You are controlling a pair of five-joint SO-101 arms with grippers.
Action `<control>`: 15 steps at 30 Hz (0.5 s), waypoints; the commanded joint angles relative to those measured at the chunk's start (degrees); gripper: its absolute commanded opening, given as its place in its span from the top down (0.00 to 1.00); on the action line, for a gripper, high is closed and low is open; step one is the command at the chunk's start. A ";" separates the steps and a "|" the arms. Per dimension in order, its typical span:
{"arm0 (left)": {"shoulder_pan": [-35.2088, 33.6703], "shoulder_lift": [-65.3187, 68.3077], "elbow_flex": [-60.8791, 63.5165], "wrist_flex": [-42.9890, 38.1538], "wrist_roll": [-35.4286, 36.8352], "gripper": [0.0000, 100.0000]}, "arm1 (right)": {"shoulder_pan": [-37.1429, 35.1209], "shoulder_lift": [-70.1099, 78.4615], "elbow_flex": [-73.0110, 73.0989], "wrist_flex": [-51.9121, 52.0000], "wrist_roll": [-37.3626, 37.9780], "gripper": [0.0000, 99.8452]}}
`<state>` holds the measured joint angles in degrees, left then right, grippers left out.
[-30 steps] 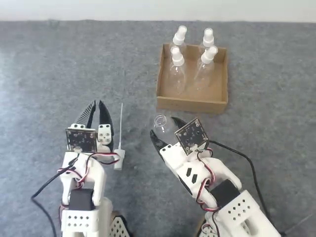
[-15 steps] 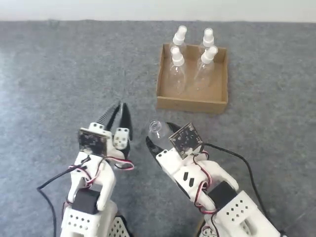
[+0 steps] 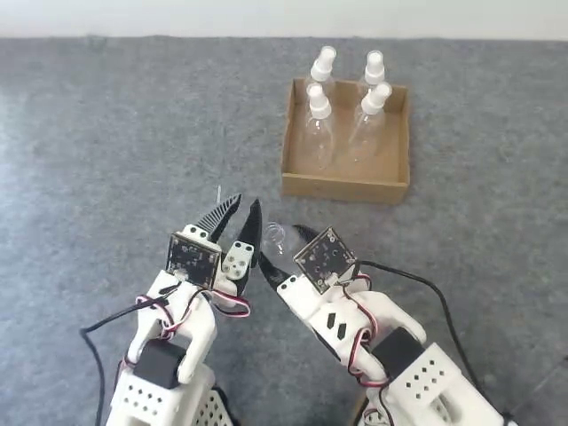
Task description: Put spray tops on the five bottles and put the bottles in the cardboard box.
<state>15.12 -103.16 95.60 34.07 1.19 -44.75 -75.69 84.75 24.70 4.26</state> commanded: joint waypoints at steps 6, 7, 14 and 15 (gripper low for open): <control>6.59 -1.05 -7.34 7.21 -3.60 0.91 | -0.84 -1.01 -0.79 -0.57 1.05 0.93; 6.59 -1.05 -7.34 7.21 -3.87 0.91 | -0.84 -1.01 -0.79 -0.48 1.05 0.93; 5.63 -1.05 -7.52 7.30 -3.78 0.91 | -0.84 -1.01 -0.79 -0.48 1.05 0.93; 4.66 -1.05 -7.52 7.21 -3.69 0.91 | -0.75 -1.01 -0.79 -0.48 1.05 0.93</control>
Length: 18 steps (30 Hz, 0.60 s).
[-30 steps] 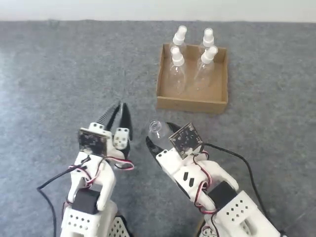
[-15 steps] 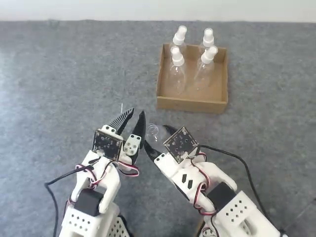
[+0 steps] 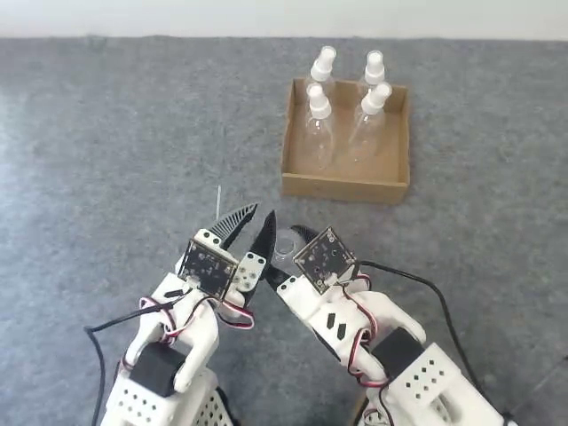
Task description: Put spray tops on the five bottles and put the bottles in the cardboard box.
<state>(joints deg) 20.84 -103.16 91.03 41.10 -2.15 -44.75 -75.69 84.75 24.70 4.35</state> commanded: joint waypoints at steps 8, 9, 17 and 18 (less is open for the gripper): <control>-5.71 -1.05 -6.11 1.32 6.42 0.91 | -0.48 -1.01 -0.79 -0.48 0.97 0.93; -6.51 -1.05 -6.81 2.02 6.42 0.91 | -0.48 -1.01 -0.79 -0.48 0.97 0.93; -14.68 -1.05 -9.45 5.36 6.86 0.91 | 3.65 -1.01 -0.97 -0.57 0.62 0.93; -14.86 -1.05 -9.54 5.80 6.68 0.91 | 3.82 -1.01 -0.97 -0.57 0.62 0.93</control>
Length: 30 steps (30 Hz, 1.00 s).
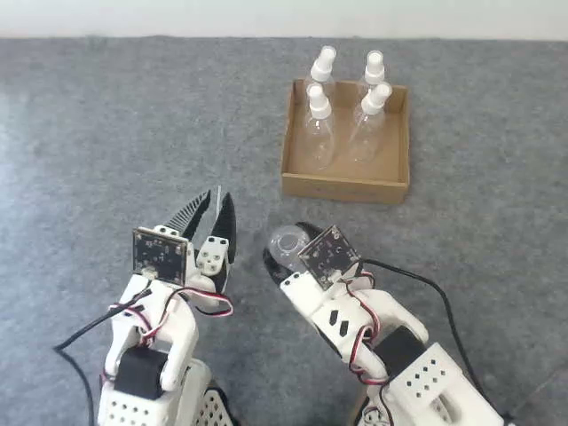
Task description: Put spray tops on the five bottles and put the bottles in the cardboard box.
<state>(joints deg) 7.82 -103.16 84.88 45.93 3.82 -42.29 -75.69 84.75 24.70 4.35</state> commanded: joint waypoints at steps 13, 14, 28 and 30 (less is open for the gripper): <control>-9.76 -0.70 -11.12 6.59 -3.08 0.91 | 1.45 -1.01 -0.88 -0.57 0.62 0.93; -9.76 -0.70 -11.21 6.59 -3.52 0.91 | 1.45 -1.01 -0.88 -0.57 0.62 0.93; -9.93 -0.53 -17.80 14.59 -8.18 0.92 | 1.45 -1.10 -0.88 -0.57 0.79 0.93; -9.93 -0.53 -18.33 16.35 -9.49 0.92 | 1.45 -1.01 -0.88 -0.57 0.88 0.93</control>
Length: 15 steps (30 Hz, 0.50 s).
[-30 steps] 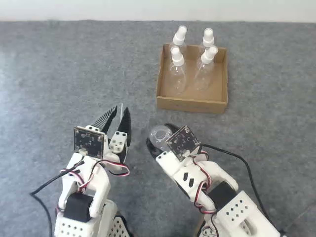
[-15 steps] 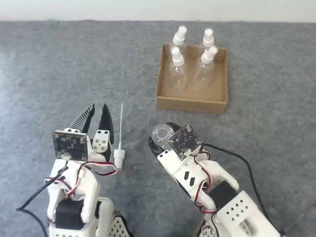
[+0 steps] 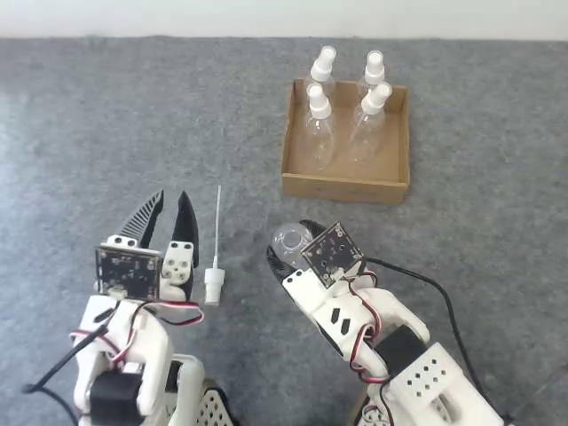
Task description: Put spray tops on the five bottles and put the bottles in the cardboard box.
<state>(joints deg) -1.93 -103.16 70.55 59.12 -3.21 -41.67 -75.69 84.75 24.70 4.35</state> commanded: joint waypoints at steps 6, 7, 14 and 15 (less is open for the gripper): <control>-0.26 -0.53 -4.09 5.89 -4.84 0.92 | 0.84 -1.01 -0.88 -0.57 0.88 0.93; -0.26 -0.53 -4.44 6.07 -4.84 0.92 | 0.84 -1.01 -0.88 -0.57 0.88 0.93; -0.26 1.67 -6.29 8.26 -4.92 0.92 | 3.38 -1.01 -0.97 -1.01 0.88 0.93; -0.26 3.43 -6.90 8.35 -4.92 0.92 | 3.38 -1.01 -0.97 -1.01 0.88 0.93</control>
<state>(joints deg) -2.02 -103.16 67.74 67.03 -7.43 -39.30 -75.69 84.75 24.70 4.35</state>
